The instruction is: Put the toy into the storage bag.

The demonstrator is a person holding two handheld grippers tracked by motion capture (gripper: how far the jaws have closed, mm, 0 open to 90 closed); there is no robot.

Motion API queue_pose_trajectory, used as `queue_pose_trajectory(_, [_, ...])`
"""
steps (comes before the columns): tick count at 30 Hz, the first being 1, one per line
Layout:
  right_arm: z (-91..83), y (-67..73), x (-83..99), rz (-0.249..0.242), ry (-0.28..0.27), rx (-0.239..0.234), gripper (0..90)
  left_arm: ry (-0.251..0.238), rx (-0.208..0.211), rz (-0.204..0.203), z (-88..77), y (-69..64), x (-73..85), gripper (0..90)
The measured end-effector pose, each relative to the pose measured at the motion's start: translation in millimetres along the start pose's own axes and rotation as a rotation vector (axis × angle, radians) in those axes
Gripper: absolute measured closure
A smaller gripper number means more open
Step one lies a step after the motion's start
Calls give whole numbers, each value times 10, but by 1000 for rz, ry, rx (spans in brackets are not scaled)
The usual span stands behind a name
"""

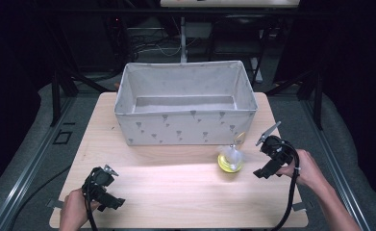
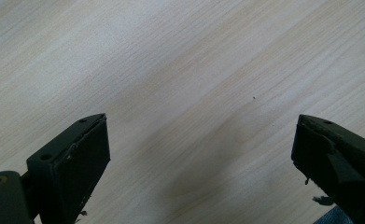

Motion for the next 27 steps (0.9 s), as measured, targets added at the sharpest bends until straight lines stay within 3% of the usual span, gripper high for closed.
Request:
queue_pose_trajectory(6, [-74, 41, -124, -35, -4, -20, 39, 17, 2, 4, 27, -19, 10, 48])
queue_pose_trajectory(12, [-167, 19, -232, -82, 15, -9, 54, 26, 1, 9, 42, -23, 13, 49])
queue_pose_trajectory(20, [-291, 29, -368, -107, 11, -12, 79, 10, 18, 9, 32, -25, -4, 11])
queue_pose_trajectory(25, [-362, 64, -471, -117, 20, -43, 19, 30, 23, 13, 53, -38, 14, 12])
queue_pose_trajectory(27, [-385, 59, -500, -132, 39, -28, 15, 28, 26, 12, 55, -42, 8, 14])
Point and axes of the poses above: each handheld gripper's, and its own axes: z roughly forward along the jaws, x roughly out of its underside, y roughly to its left, the point moved 9 cm from there along z, roughly forward along the jaws, and after that the axes turned 12 degrees about z, right-handed, at the moved point
